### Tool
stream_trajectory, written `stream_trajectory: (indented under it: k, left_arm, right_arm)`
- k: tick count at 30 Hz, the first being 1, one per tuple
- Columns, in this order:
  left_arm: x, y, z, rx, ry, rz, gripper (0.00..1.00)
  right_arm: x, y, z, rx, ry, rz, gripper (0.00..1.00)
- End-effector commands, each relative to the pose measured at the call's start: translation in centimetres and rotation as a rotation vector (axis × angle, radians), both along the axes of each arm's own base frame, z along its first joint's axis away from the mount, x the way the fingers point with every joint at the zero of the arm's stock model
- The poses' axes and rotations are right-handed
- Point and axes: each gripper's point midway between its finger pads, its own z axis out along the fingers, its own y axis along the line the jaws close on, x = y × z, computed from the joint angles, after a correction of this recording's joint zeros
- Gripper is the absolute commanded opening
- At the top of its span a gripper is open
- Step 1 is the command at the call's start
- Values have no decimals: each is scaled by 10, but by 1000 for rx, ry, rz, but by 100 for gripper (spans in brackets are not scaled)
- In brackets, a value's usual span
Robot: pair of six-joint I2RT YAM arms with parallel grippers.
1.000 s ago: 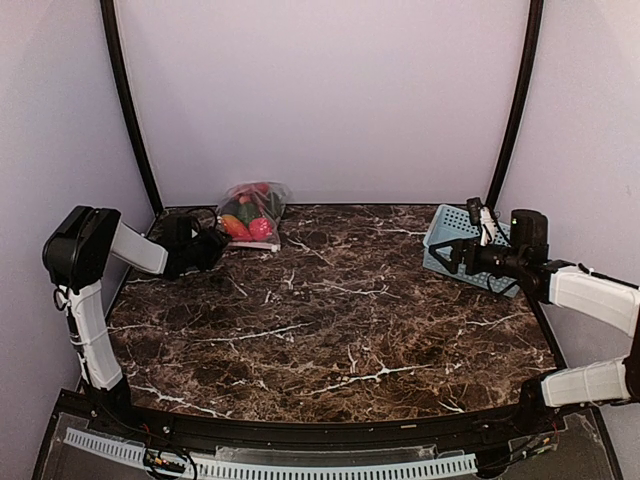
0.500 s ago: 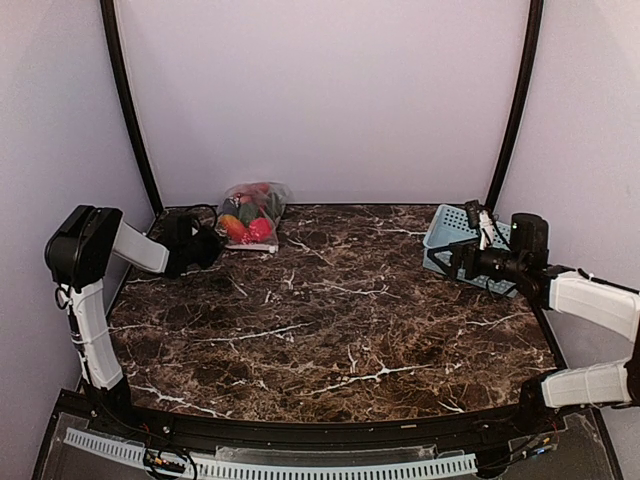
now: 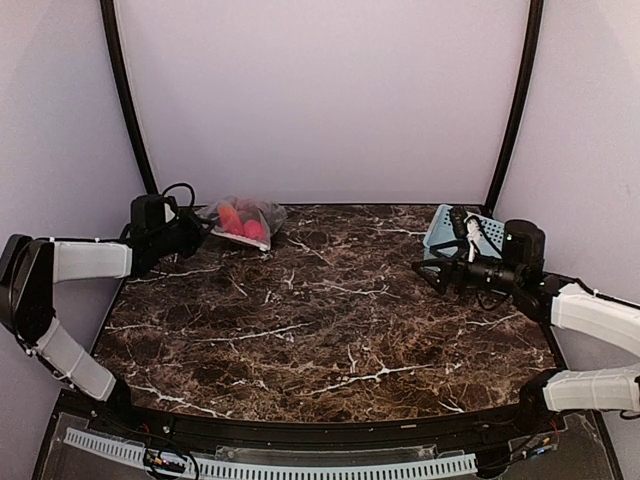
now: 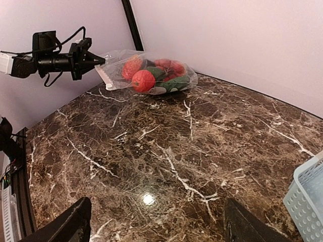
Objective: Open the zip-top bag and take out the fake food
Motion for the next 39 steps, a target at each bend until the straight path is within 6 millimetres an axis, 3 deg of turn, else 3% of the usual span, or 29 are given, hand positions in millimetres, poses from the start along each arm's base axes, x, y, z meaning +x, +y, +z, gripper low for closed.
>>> stream_trajectory:
  k: [1, 10, 13, 21, 31, 39]
  left_arm:
    - [-43, -10, 23, -33, 41, -42, 1]
    - [-96, -37, 76, -126, 51, -90, 1]
    - [-115, -49, 90, -171, 49, -118, 1]
    - [-146, -68, 127, -262, 1, -178, 1]
    - [-159, -80, 136, -282, -10, -212, 1]
    - [-158, -87, 136, -311, -16, -228, 1]
  right_arm:
    - [-13, 14, 11, -24, -98, 29, 85]
    - [-48, 51, 29, -65, -285, 131, 76]
    - [-55, 72, 31, -85, -312, 181, 75]
    - [-73, 130, 61, -48, -424, 307, 68]
    - [-89, 197, 90, 12, -519, 424, 64]
    - [-99, 236, 86, 10, -537, 456, 59]
